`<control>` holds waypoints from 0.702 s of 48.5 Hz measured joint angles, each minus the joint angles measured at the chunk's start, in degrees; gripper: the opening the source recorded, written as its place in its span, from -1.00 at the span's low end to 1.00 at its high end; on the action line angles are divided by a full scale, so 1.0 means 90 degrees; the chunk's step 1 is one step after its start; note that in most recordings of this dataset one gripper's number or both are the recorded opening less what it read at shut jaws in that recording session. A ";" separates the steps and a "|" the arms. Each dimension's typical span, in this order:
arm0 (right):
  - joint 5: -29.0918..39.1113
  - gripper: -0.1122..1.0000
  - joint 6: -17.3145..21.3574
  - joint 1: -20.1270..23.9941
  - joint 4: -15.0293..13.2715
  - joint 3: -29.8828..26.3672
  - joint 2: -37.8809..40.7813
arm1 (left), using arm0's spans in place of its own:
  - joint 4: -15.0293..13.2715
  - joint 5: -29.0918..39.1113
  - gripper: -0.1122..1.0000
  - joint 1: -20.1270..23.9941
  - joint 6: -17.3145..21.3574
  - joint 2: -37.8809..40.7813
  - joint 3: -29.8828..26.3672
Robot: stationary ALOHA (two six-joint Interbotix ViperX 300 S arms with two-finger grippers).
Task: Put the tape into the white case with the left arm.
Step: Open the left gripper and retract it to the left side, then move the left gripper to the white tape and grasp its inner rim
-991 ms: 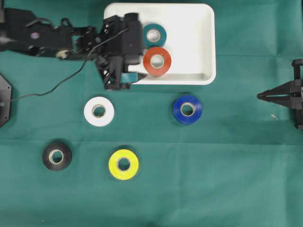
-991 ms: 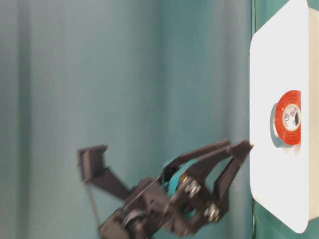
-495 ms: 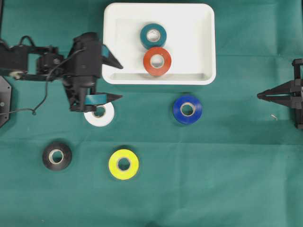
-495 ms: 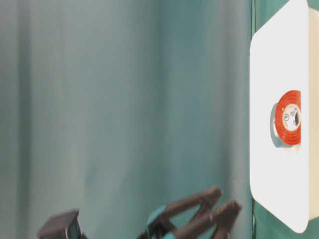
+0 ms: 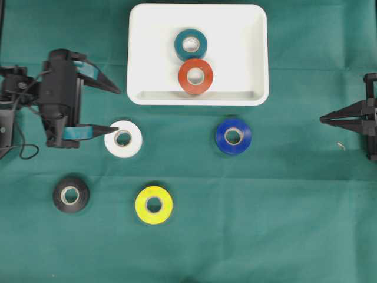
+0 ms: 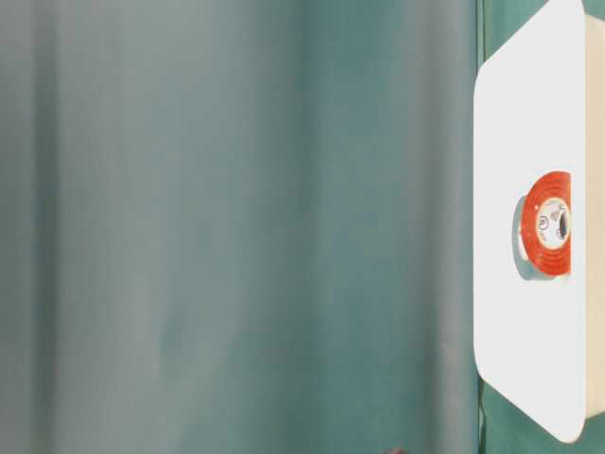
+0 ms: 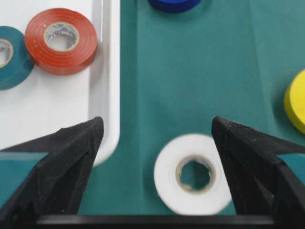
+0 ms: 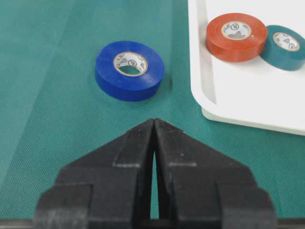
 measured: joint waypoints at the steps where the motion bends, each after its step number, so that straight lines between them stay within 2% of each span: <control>1: -0.0010 -0.97 -0.0010 -0.0010 0.0000 0.0000 0.0000 | 0.0000 0.0000 0.95 0.0000 0.0000 -0.0068 0.0049; 22: 0.0000 -0.97 0.0000 -0.0020 0.0010 0.0000 0.0000 | 0.0000 -0.0068 0.94 0.0000 -0.0088 -0.1416 0.0996; 34: 0.0000 -0.97 0.0000 -0.0020 0.0010 0.0000 0.0000 | 0.0000 -0.0078 0.94 0.0000 -0.0127 -0.1895 0.1260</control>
